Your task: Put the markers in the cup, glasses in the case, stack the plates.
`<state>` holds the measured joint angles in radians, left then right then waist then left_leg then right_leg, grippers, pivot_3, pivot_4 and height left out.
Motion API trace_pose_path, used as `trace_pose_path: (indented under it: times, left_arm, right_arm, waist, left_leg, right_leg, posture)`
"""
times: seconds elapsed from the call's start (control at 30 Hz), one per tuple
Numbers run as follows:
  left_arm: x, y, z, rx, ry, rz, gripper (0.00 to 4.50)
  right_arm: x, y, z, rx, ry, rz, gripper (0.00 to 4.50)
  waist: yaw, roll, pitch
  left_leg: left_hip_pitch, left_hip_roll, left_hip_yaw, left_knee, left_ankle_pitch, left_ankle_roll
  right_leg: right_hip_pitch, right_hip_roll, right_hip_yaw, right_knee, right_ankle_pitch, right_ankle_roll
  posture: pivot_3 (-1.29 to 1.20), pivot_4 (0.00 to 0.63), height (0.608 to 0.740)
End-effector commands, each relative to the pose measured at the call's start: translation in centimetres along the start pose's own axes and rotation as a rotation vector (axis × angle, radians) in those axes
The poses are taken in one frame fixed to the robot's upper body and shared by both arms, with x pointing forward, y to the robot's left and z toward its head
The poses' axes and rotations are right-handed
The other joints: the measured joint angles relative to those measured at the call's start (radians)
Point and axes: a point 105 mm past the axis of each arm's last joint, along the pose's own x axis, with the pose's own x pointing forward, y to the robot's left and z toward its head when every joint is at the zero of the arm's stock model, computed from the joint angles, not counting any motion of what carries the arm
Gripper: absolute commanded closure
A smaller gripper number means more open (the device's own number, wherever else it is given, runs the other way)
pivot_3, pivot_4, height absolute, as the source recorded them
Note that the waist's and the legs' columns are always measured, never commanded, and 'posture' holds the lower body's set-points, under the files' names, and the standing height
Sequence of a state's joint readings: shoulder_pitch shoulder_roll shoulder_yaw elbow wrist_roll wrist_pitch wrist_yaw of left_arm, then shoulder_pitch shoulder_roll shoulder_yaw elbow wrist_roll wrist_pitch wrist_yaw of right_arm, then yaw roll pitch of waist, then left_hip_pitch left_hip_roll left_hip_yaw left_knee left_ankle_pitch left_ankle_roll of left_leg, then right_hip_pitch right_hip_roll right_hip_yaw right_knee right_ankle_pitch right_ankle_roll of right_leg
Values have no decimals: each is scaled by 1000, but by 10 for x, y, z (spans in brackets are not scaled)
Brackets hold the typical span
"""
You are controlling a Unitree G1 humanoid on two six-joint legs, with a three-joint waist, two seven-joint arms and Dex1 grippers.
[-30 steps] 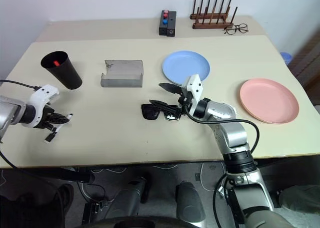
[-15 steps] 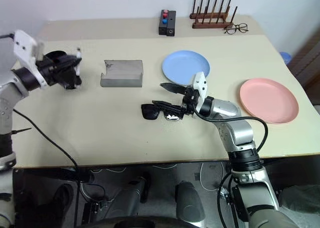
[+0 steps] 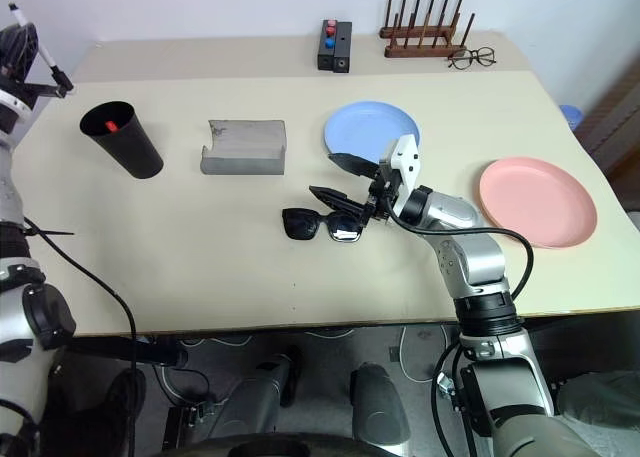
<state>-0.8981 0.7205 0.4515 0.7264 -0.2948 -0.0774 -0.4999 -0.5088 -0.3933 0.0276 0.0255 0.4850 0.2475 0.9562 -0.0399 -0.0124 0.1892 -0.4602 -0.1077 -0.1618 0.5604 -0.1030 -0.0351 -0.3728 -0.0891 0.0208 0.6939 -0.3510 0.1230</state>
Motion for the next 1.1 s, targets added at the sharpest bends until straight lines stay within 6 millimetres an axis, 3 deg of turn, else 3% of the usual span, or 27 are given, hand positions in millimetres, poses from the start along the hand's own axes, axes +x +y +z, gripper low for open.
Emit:
trace_pose_path:
  times: [0.03,0.37,0.47,0.67,0.7,0.73,0.87,0.93,1.0,1.1]
  left_arm:
    - [4,-3,4,15,-65,11,4445]
    - [-9,-5,-43,-45,20,12,4445]
    - [-12,-6,-47,-59,22,8,3343]
    - [-5,-13,-34,-28,-11,-32,388]
    - [-4,-15,-30,-24,-20,-45,116]
    - [-2,-17,-26,-13,-26,-58,116]
    - [13,-45,10,-17,-99,-211,116]
    - [20,-78,22,-58,-104,-356,116]
    - [20,-116,23,-64,-63,-525,116]
    - [21,-148,14,-85,-1,-640,116]
  right_arm:
    - [2,0,15,-53,-41,1,1016]
    - [0,1,16,-60,-37,-5,1016]
    - [-1,1,15,-62,-32,-9,1016]
    - [0,0,14,-60,-28,-11,1016]
    - [0,1,14,-60,-28,-11,1016]
    - [0,1,14,-60,-28,-12,1016]
    - [-2,-4,13,-64,-22,-28,1016]
    - [-3,-10,13,-76,-20,-56,1016]
    - [-4,-18,14,-88,-24,-93,1016]
    - [-5,-26,12,-106,-16,-131,1016]
  waist:
    - [0,0,0]
    - [-7,0,0]
    - [-6,0,0]
    - [-5,0,0]
    - [-5,0,0]
    - [-5,0,0]
    - [-4,-1,0]
    - [-3,-1,0]
    - [-1,-1,0]
    - [-5,0,0]
  left_leg:
    - [0,0,0,0,0,0]
    - [0,0,0,0,0,0]
    - [0,0,0,0,0,0]
    - [0,0,0,1,0,0]
    - [0,0,0,1,0,0]
    - [0,0,0,1,0,0]
    - [0,0,0,1,0,0]
    - [0,0,0,1,0,0]
    - [0,0,0,2,0,0]
    - [1,0,0,2,0,0]
  right_leg:
    - [0,0,0,0,0,0]
    - [-1,0,0,2,0,0]
    - [-1,0,0,2,0,0]
    - [0,0,0,2,0,0]
    - [-1,0,0,2,0,0]
    - [-1,0,0,2,0,0]
    - [-1,0,0,3,0,0]
    - [0,0,0,3,0,0]
    - [0,0,0,3,0,0]
    - [1,1,1,3,0,0]
  posture:
    - [0,150,738]
    - [0,150,738]
    - [0,150,738]
    - [0,150,738]
    - [0,150,738]
    - [0,150,738]
    - [0,150,738]
    - [0,150,738]
    - [0,150,738]
    - [0,150,738]
